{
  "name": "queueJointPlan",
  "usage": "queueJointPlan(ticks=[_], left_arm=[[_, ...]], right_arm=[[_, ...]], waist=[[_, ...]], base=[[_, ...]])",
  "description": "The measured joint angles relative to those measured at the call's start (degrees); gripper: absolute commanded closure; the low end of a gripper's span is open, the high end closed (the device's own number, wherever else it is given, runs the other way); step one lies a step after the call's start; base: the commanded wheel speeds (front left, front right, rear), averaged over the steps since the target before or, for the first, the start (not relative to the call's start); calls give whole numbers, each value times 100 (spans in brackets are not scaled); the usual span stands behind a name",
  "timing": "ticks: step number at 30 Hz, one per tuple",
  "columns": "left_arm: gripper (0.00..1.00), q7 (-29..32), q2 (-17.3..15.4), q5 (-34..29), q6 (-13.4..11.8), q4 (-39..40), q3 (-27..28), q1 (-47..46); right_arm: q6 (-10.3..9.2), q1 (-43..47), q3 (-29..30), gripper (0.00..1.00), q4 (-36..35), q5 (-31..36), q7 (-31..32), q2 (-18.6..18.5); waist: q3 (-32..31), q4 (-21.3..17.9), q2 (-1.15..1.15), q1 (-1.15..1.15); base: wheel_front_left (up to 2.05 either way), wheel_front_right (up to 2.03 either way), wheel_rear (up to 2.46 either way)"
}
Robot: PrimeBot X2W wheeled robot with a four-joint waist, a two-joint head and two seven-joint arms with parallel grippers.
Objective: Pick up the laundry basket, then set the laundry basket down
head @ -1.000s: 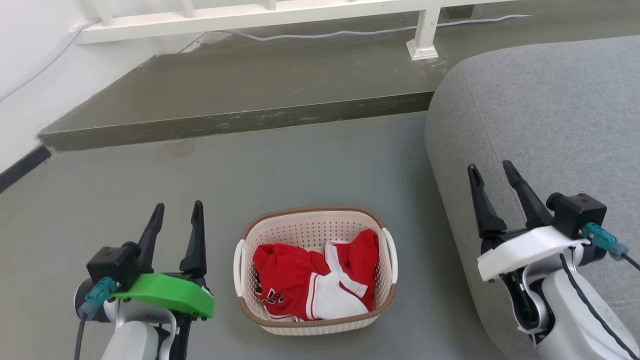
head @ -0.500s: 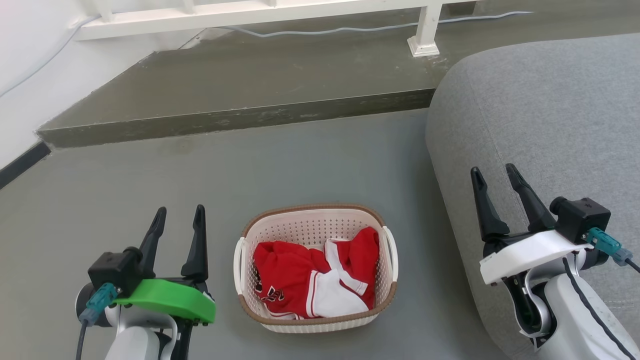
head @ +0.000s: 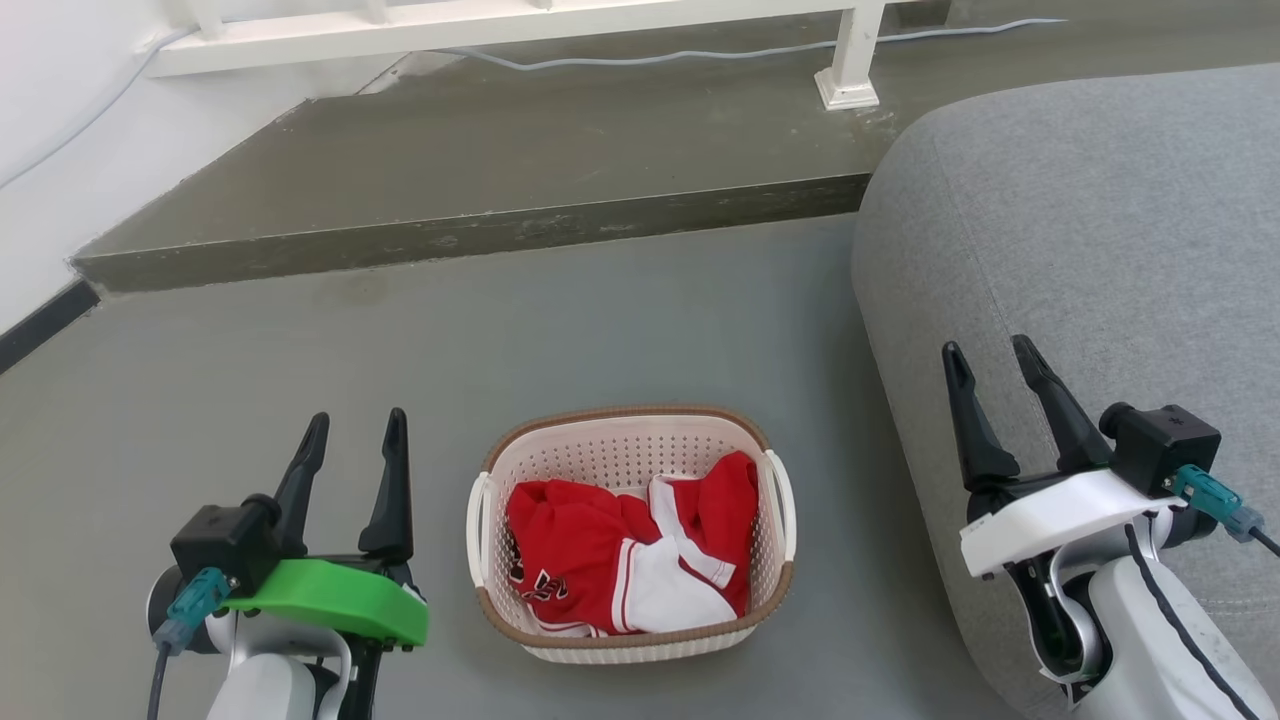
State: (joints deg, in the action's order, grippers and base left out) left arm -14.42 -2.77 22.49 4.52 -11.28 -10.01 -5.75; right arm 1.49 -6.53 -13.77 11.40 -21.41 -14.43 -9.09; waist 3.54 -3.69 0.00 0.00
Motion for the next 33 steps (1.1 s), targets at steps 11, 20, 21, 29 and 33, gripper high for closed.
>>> queueJointPlan(ticks=[11,20,21,29,33], left_arm=[[100,4,14,2,55,-47,3,15],[100,36,42,185,54,-252,-5,146],[100,76,42,237,54,-253,3,146],[100,201,43,821,54,-261,97,146],[100,290,44,1168,54,-266,132,146]], right_arm=[[67,7,60,100,40,78,1,58],[69,236,74,100,205,-92,36,154],[69,236,85,100,204,-149,36,157],[101,236,216,100,203,-743,160,186],[104,236,272,100,204,-1109,257,200]], waist=[[-22,-4,0,0],[-33,7,0,0],[-37,11,0,0],[-65,44,0,0],[-75,58,0,0]], base=[[0,0,0],[0,0,0],[0,0,0],[0,0,0],[0,0,0]])
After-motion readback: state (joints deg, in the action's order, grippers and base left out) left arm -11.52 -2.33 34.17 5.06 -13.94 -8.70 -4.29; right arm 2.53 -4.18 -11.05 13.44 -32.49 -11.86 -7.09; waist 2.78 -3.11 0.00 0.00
